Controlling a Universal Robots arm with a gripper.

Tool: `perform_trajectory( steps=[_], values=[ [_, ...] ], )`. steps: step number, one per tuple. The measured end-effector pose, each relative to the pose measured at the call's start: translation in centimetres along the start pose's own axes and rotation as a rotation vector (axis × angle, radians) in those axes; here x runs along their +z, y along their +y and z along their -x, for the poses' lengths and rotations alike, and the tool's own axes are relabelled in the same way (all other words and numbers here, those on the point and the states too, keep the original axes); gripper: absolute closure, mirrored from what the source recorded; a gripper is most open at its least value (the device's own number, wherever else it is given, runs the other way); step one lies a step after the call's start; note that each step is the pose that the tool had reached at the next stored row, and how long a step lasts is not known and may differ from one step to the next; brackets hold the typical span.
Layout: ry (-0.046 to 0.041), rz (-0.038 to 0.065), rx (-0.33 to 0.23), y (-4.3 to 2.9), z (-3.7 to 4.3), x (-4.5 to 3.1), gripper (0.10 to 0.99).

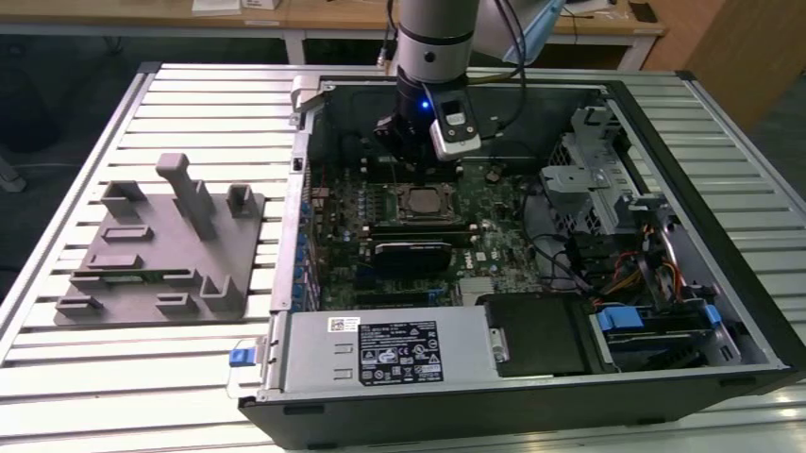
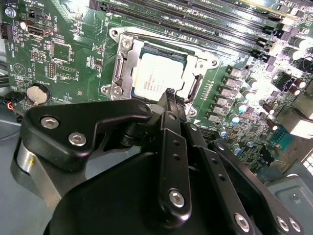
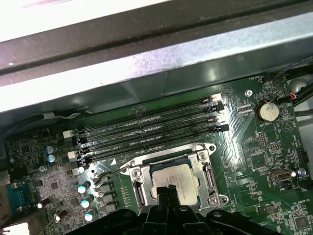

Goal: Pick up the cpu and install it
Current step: 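Install the first cpu locking lever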

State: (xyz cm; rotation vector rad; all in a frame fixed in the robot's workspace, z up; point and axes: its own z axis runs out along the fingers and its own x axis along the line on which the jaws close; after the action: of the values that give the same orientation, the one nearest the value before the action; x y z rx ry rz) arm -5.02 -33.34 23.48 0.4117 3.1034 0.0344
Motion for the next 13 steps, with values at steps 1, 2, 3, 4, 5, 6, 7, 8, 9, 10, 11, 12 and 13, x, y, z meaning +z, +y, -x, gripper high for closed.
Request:
perform_trajectory(
  steps=[1,2,3,4,5,6,7,8,9,10,11,12,13],
  values=[
    [0.0,0.0,0.0,0.0,0.0,0.0,0.98],
    [0.0,0.0,0.0,0.0,0.0,-0.01,0.98],
    [0.0,0.0,0.0,0.0,0.0,-0.01,0.98],
    [0.0,0.0,0.0,0.0,0.0,-0.01,0.98],
    [0.0,0.0,0.0,0.0,0.0,-0.01,0.98],
    [0.0,0.0,0.0,0.0,0.0,-0.02,0.98],
    [0.0,0.0,0.0,0.0,0.0,-0.02,0.98],
    [0.0,0.0,0.0,0.0,0.0,-0.02,0.98],
    [0.0,0.0,0.0,0.0,-0.01,-0.02,0.98],
    [-0.0001,0.0,0.0,-0.01,-0.04,-0.03,0.98],
    [0.0001,0.0,0.0,-0.04,-0.15,-0.04,0.98],
    [0.0,0.0,0.0,-0.08,-0.29,-0.03,0.98],
    [0.0,0.0,0.0,-0.13,-0.49,-0.03,0.98]
  ],
)
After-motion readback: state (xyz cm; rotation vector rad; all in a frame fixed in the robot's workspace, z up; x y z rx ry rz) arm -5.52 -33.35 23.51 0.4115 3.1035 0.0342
